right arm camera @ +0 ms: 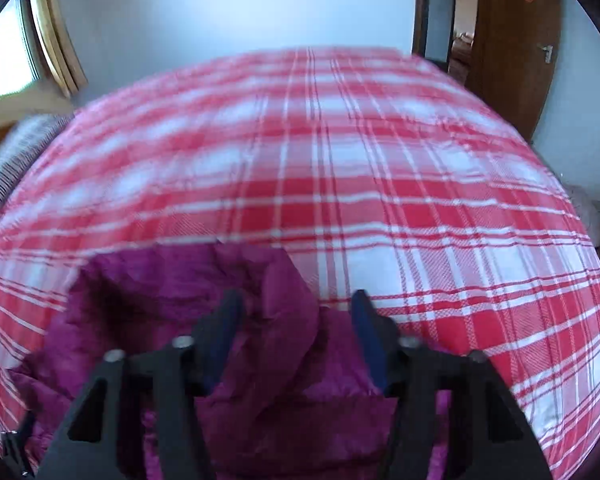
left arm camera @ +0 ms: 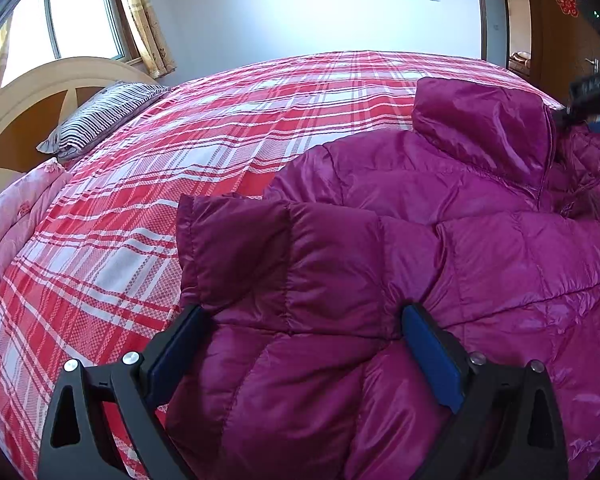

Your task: Fold large clothes

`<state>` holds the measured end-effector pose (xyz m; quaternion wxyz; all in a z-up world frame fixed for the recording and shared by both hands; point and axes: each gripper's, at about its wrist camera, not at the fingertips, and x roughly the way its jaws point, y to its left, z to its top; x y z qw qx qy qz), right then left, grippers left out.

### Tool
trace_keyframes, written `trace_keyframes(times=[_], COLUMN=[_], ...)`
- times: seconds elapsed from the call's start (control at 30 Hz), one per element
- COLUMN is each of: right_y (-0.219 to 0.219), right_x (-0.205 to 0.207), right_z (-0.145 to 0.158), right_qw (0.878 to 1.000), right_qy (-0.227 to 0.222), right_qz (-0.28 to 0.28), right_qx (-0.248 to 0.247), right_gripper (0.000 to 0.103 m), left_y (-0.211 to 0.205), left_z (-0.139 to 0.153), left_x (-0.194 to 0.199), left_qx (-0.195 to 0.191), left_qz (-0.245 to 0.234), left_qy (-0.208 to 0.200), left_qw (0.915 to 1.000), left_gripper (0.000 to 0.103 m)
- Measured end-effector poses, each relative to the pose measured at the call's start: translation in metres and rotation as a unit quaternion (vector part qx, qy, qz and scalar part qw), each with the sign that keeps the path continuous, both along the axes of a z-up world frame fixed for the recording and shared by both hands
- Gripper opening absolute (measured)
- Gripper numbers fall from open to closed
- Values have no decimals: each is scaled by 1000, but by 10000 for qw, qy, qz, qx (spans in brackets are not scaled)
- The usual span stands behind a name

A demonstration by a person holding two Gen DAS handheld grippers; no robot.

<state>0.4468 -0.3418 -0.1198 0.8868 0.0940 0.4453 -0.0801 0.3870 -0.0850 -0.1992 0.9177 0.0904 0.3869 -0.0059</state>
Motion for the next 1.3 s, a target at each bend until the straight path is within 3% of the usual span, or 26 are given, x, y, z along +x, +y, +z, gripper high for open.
trace_keyframes(times=[0.07,0.1,0.23,0.43,0.47,0.6,0.73,0.9,1.0,1.07,1.1,1.13,1.17,1.2,1.23,1.3], right_y=[-3,-4,-1,-3,-8,-22,-23,-28,-31,-33,-34,-34,-35,-35,-36,-37], right_x=[-1,-6,-41,-61,-61,-62,-60,-63,-64,-65,-65,-66,-66,-67,-67,-68], right_z=[-6,-7,-1,-12,-17,-33,-37,-45,-47,-48,-49,-49,-50,-50,-50,-51], right_qw=[9999,9999,9985,9959,9966,9975,9972,9965,9960,9956,9952,9951,9949,9946,9945,9940], right_qy=[103,39,-437,-672,-644,-649,-723,-812,-856,-889,-909,-915,-932,-953,-960,-981], right_qz=[16,50,169,85,27,-91,-122,-156,-149,-153,-161,-161,-161,-165,-163,-180], right_qx=[-84,-131,-291,-608,-522,-266,-139,86,185,270,325,341,355,379,397,456], right_gripper=[20,15,13,12,12,12,12,12,12,12,12,12,12,12,12,12], left_y=[1,2,2,6,8,2,-24,-62,-78,-89,-96,-99,-101,-100,-98,-100], left_z=[-1,-1,-1,10,20,88,123,104,83,72,67,64,61,57,56,54], left_x=[1,1,1,-5,-10,-33,-4,70,97,101,101,99,99,99,98,89], left_qx=[-14,-21,-23,-105,-215,-355,-370,-22,57,315,591,737,817,783,681,685], left_qz=[1,0,2,-58,-138,-580,-801,-720,-764,-869,-853,-889,-983,-1082,-1161,-1292], left_qy=[1,-1,-6,-43,-68,-898,-1027,-643,-256,-272,-394,-473,-467,-350,-265,-319], left_qw=[10000,10000,10000,9999,9997,9936,9908,9953,9967,9954,9938,9922,9907,9904,9905,9887], left_gripper=[99,99,99,99,99,99,99,99,99,99,91,69,56,36,21,16])
